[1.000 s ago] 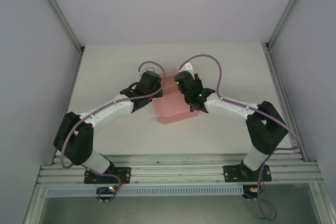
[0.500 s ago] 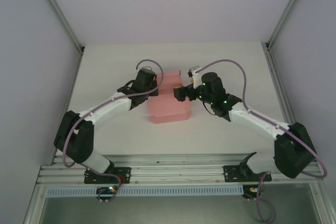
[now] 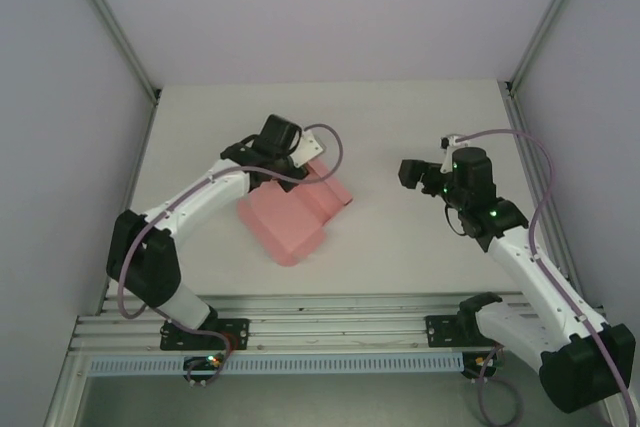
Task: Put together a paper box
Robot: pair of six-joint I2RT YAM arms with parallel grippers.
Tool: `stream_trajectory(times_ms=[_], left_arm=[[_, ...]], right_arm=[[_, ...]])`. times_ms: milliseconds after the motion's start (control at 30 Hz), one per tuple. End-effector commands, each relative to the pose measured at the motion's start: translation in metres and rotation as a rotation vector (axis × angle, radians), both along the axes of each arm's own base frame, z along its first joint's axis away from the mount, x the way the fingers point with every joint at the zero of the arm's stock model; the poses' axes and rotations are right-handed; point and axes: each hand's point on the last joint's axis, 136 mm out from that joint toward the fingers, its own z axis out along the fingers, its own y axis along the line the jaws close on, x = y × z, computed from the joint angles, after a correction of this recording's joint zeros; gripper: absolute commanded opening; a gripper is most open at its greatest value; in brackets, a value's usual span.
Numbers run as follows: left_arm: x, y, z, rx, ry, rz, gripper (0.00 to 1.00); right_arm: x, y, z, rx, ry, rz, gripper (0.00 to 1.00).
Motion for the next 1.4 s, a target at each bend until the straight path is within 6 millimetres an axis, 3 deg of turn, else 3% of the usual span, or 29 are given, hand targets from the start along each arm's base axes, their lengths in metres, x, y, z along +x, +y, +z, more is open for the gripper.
stream_trajectory(times_ms=[0,167,333,467,567,633,833,1000,1133,1200,1267,1367], left_arm=[[-0.016,0.006,-0.011,0.276,-0.012,-0.272,0.0],[-0.004,0.008,-0.046,0.643,-0.046,-0.357,0.0],[-0.005,-0.009,-0.067,0.742,0.038,-0.429,0.0],[0.005,-0.031,-0.083,0.795,0.014,-0.462,0.0],[0.007,-0.043,-0.081,0.754,0.022,-0.445,0.54],[0.007,-0.05,-0.071,0.7,0.015,-0.439,0.71],[0.003,-0.058,-0.029,0.503,-0.082,-0.411,1.0],[0.035,-0.049,0.037,0.143,-0.21,-0.102,1.0],[0.059,-0.01,0.095,-0.257,-0.224,0.291,1.0],[0.059,0.01,0.103,-0.47,-0.077,0.414,1.0],[0.057,0.03,0.098,-0.585,0.044,0.543,1.0],[0.052,0.067,0.074,-0.567,0.067,0.763,1.0]], right_arm=[[-0.015,-0.01,-0.027,0.003,0.082,-0.04,1.0],[-0.02,-0.01,-0.044,0.032,0.122,-0.039,0.99],[-0.025,-0.016,-0.045,0.012,0.128,-0.044,1.0],[-0.028,-0.019,-0.046,0.022,0.12,-0.054,1.0],[-0.031,-0.019,-0.048,0.025,0.123,-0.046,1.0],[-0.032,-0.019,-0.048,0.018,0.126,-0.04,1.0],[-0.027,-0.016,-0.047,0.004,0.125,-0.005,1.0],[-0.008,0.011,-0.049,-0.008,0.142,0.138,1.0],[0.007,0.065,-0.061,-0.097,0.204,0.384,1.0],[0.015,0.095,-0.07,-0.184,0.228,0.512,1.0],[0.024,0.126,-0.081,-0.249,0.258,0.632,1.0],[0.04,0.159,-0.099,-0.325,0.306,0.745,0.96]])
